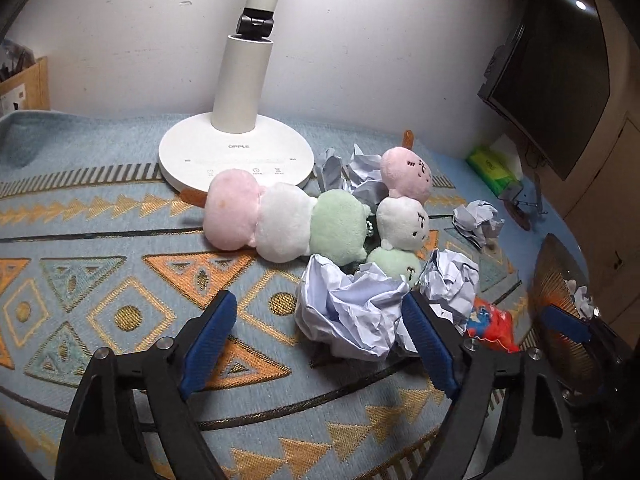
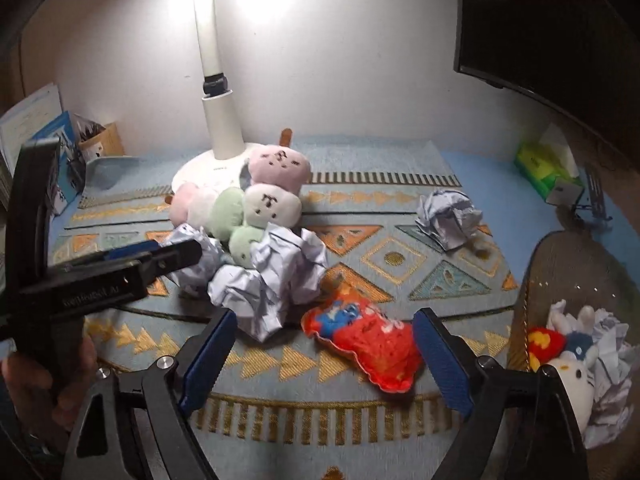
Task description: Organize objects
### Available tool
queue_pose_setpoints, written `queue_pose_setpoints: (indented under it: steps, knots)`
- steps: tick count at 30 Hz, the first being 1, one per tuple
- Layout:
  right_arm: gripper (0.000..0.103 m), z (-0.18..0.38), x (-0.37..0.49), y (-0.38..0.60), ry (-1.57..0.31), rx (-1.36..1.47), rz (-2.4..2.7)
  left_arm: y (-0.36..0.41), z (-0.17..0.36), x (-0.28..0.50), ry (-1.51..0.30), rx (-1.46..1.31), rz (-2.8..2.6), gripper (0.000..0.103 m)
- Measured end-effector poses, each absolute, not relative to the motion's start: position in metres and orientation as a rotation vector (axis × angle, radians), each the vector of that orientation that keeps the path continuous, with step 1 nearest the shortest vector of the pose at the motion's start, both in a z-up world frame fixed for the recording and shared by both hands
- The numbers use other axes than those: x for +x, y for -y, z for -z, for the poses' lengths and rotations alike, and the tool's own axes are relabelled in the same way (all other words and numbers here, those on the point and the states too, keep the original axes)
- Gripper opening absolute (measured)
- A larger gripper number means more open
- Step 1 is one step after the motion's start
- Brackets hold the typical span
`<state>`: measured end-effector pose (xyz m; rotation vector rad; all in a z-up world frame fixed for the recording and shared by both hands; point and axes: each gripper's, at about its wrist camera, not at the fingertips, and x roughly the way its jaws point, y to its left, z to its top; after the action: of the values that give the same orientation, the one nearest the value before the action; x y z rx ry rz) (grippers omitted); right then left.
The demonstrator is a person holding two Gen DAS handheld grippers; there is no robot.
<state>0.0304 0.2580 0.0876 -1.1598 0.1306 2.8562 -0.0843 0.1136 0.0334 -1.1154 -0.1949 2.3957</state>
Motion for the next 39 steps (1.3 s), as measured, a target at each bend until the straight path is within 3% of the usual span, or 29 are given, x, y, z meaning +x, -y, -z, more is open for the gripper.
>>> queue_pose_setpoints:
  steps: [2, 3, 9, 13, 14, 17, 20, 22, 29, 34, 39]
  knots:
    - [0.089, -0.096, 0.016, -0.260, -0.179, -1.146, -2.871, -0.115, -0.035, -0.084, 0.204, -1.081, -2.360, 0.061]
    - [0.089, -0.099, 0.007, -0.259, -0.183, -1.143, -2.864, -0.116, -0.037, -0.082, 0.202, -1.060, -2.338, 0.045]
    - [0.081, -0.087, -0.044, -0.253, -0.212, -1.215, -2.856, -0.120, -0.039, -0.073, 0.133, -1.020, -2.373, 0.044]
    - [0.081, -0.072, -0.066, -0.244, -0.179, -1.271, -2.840, -0.118, -0.033, -0.079, 0.172, -1.067, -2.329, 0.055]
    - [0.075, -0.068, -0.071, -0.243, -0.185, -1.292, -2.843, -0.118, -0.033, -0.080, 0.172, -1.074, -2.318, 0.055]
    - [0.046, -0.060, -0.078, -0.238, -0.166, -1.334, -2.860, -0.123, -0.032, -0.080, 0.130, -1.073, -2.344, 0.055]
    - [0.045, -0.063, -0.071, -0.238, -0.182, -1.275, -2.919, -0.126, -0.034, -0.077, 0.104, -1.052, -2.354, 0.051]
    - [0.045, -0.075, -0.062, -0.244, -0.244, -1.194, -2.976, -0.127, -0.036, -0.074, 0.089, -1.032, -2.364, 0.042]
    - [0.045, -0.145, -0.015, -0.242, -0.303, -0.960, -3.109, -0.122, -0.051, -0.045, -0.033, -0.895, -2.502, 0.041]
    - [0.045, -0.157, 0.031, -0.216, -0.303, -1.057, -3.137, -0.089, -0.067, -0.012, 0.023, -0.915, -2.545, 0.041]
    - [0.045, -0.126, 0.072, -0.178, -0.304, -1.275, -3.137, -0.051, -0.074, 0.041, 0.067, -0.999, -2.611, 0.041]
